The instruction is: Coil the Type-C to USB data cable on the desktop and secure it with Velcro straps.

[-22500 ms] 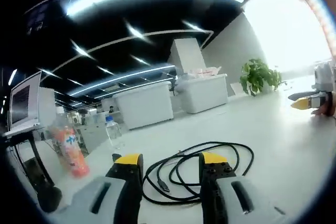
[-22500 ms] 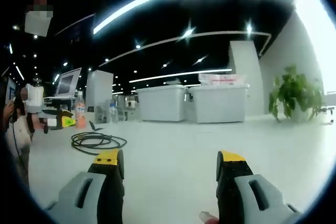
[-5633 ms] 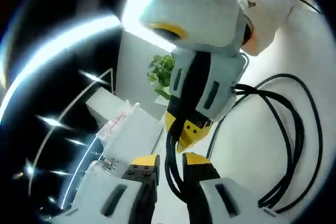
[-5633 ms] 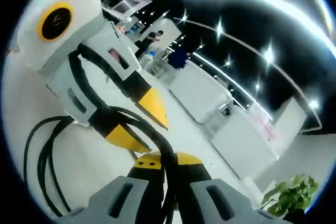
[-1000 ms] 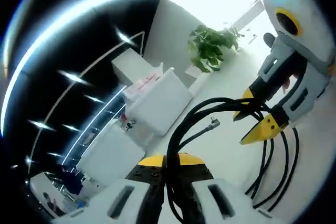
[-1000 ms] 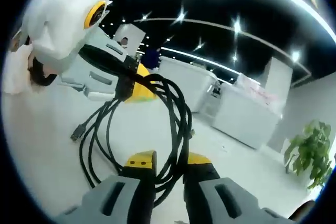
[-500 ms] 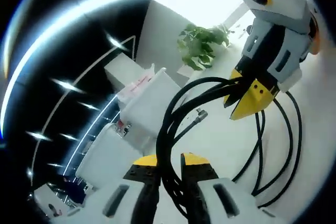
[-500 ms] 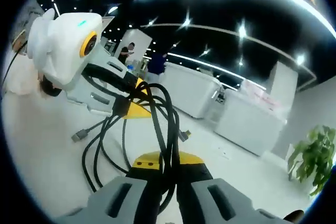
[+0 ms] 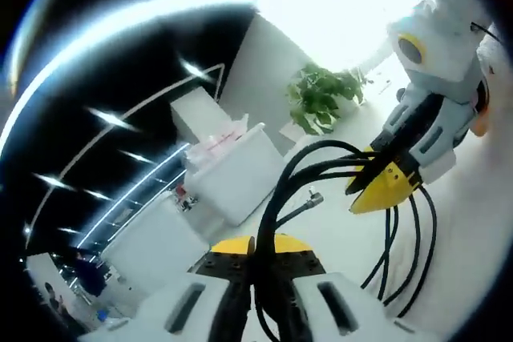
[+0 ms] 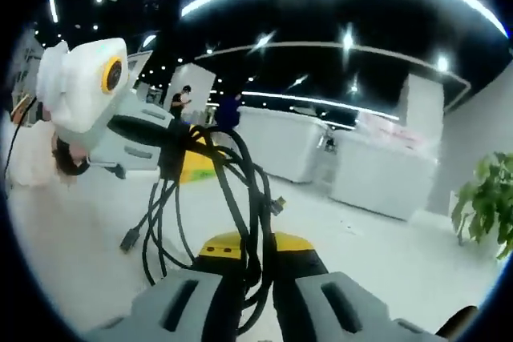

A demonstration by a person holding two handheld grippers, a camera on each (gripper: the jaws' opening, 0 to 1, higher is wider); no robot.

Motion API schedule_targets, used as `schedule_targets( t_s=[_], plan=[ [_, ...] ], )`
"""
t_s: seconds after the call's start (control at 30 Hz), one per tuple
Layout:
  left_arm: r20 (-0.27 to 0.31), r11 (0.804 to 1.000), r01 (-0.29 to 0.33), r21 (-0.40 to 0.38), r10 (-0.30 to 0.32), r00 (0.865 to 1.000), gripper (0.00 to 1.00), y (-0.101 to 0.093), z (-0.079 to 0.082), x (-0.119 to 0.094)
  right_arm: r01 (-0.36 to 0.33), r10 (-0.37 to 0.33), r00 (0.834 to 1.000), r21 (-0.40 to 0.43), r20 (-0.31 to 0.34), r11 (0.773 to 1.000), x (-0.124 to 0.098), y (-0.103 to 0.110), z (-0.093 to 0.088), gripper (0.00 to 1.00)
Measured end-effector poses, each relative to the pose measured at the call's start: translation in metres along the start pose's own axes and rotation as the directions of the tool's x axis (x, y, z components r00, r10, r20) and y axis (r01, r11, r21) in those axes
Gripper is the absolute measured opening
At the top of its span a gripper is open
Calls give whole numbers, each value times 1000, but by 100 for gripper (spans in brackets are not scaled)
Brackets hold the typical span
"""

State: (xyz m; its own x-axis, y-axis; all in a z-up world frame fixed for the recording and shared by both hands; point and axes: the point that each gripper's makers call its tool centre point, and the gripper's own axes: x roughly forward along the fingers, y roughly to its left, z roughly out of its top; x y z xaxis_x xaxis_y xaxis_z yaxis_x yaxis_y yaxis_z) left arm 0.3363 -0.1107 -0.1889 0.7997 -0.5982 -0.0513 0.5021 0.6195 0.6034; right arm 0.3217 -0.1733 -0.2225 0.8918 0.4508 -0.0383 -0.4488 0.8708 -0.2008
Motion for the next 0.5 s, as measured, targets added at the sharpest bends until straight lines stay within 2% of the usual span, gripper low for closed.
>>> schedule_targets(
  t_s=[0.07, 0.13, 0.17, 0.23, 0.3, 0.37, 0.4, 0.5],
  plan=[
    [0, 997, 36, -72, -36, 999, 7, -3, 2, -1, 24, -24, 1000, -10, 19, 1000, -1, -7, 5, 23],
    [-11, 990, 59, -126, -60, 998, 7, -5, 3, -3, 77, -74, 996, -87, 39, 993, -3, -18, 11, 35],
    [-16, 991, 60, -116, -62, 998, 7, -5, 3, -3, 92, -86, 995, -138, 53, 986, -4, -20, 16, 44],
    [-30, 992, 67, -105, -71, 997, 7, -10, 3, -3, 110, -90, 992, -235, 94, 966, -7, -17, 27, 51],
    [-36, 992, 85, -98, -89, 995, 7, -19, 7, -6, 114, -82, 991, -371, 102, 922, -9, -7, 35, 47],
    [-29, 989, 110, -96, -113, 993, 7, -27, 13, -9, 121, -79, 991, -498, 105, 859, -9, 5, 38, 42],
    [-29, 988, 123, -91, -126, 992, 7, -31, 16, -10, 123, -83, 992, -534, 98, 837, -9, 9, 37, 39],
    [-46, 986, 159, -48, -162, 986, 7, -44, 21, -14, 117, -87, 993, -567, 80, 815, -8, 16, 30, 28]
  ],
)
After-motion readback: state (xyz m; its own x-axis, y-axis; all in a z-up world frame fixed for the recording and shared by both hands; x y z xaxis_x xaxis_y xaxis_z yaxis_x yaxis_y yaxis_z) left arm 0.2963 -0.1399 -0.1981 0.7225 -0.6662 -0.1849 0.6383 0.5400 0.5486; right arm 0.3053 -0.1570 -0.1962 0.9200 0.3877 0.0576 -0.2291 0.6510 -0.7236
